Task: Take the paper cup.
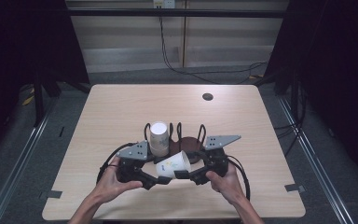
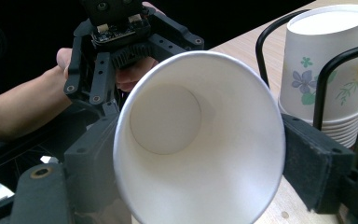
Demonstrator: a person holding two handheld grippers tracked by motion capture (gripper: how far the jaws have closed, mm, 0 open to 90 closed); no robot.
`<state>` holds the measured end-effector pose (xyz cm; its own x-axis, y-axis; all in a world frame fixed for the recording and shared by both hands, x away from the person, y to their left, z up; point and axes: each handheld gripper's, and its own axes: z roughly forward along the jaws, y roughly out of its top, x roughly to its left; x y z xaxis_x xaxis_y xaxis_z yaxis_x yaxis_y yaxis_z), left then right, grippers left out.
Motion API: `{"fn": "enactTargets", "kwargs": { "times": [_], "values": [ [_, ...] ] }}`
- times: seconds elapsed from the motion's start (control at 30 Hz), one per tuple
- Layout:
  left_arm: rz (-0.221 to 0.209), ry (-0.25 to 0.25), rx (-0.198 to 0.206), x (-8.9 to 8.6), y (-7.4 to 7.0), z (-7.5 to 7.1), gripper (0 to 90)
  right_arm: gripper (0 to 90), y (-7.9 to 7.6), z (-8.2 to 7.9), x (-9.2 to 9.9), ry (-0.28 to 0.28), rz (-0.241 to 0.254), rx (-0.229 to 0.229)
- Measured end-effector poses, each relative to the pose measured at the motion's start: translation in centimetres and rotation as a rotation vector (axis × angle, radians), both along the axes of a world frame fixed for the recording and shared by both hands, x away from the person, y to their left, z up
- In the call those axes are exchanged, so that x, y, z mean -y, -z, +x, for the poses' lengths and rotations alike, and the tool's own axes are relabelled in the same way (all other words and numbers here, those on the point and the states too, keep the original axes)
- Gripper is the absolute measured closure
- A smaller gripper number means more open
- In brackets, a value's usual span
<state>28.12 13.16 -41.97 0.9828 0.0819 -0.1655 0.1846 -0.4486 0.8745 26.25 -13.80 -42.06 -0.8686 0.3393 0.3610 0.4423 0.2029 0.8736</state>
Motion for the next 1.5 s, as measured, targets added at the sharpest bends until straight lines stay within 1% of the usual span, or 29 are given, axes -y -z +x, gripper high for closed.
{"fn": "enactTargets", "kwargs": {
  "times": [0.17, 0.3, 0.4, 0.6, 0.73, 0.77, 0.83, 0.87, 0.93, 0.97, 1.1, 1.17, 1.23, 1.3, 1.47, 1.5],
  "values": [
    [0.007, -0.003, -0.005, 0.1, 0.1, 0.0, 35.1, 21.6, 0.0, 0.1, 0.0, -0.001, -0.013, -0.003],
    [0.022, -0.003, -0.004, 0.2, 0.2, 0.1, 33.8, 23.9, -0.1, 0.1, 0.1, -0.004, -0.006, -0.005],
    [0.029, -0.013, -0.005, 0.2, 0.2, 0.1, 31.9, 25.8, -0.2, 0.2, 0.2, -0.008, 0.003, -0.009],
    [0.026, -0.028, -0.005, 0.0, 0.2, 0.2, 29.5, 27.1, -0.3, 0.1, 0.1, -0.007, -0.001, -0.003],
    [0.031, -0.041, -0.009, -0.2, 0.2, 0.4, 25.7, 27.4, -0.4, 0.1, 0.2, 0.001, 0.001, 0.005],
    [0.033, -0.044, -0.010, -0.2, 0.2, 0.4, 23.5, 27.4, -0.5, 0.1, 0.2, 0.003, 0.004, 0.004],
    [0.038, -0.058, -0.024, -0.2, 0.3, 0.5, 19.8, 27.5, -0.7, 0.1, 0.2, 0.007, 0.006, 0.007],
    [0.038, -0.058, -0.024, -0.2, 0.3, 0.5, 19.5, 27.5, -0.7, 0.1, 0.2, 0.009, 0.006, 0.007],
    [0.055, -0.076, -0.026, -0.3, 0.5, 0.6, 17.6, 27.6, -0.6, 0.2, 0.3, 0.015, 0.000, 0.005],
    [0.060, -0.076, -0.031, -0.3, 0.6, 0.7, 15.9, 27.6, -0.5, 0.2, 0.3, 0.022, 0.001, 0.001],
    [0.065, -0.076, -0.037, -0.6, 0.6, 0.9, 15.9, 27.7, -0.6, 0.3, 0.6, 0.035, -0.004, 0.003],
    [0.055, -0.071, -0.044, -0.7, 0.7, 1.0, 15.9, 27.7, -0.6, 0.3, 0.6, 0.041, -0.009, 0.003],
    [0.071, -0.063, -0.041, -0.8, 0.7, 1.1, 15.9, 27.9, -0.6, 0.3, 0.7, 0.047, -0.017, 0.001],
    [0.086, -0.073, -0.039, -0.9, 0.8, 1.1, 15.9, 28.0, -0.6, 0.3, 0.8, 0.051, -0.019, 0.000],
    [0.096, -0.087, -0.031, -1.3, 0.7, 1.3, 15.9, 28.0, -0.8, 0.2, 1.2, 0.055, -0.024, 0.013],
    [0.097, -0.091, -0.027, -1.4, 0.6, 1.4, 15.9, 28.0, -1.0, 0.1, 1.4, 0.069, -0.032, 0.010]
  ]
}}
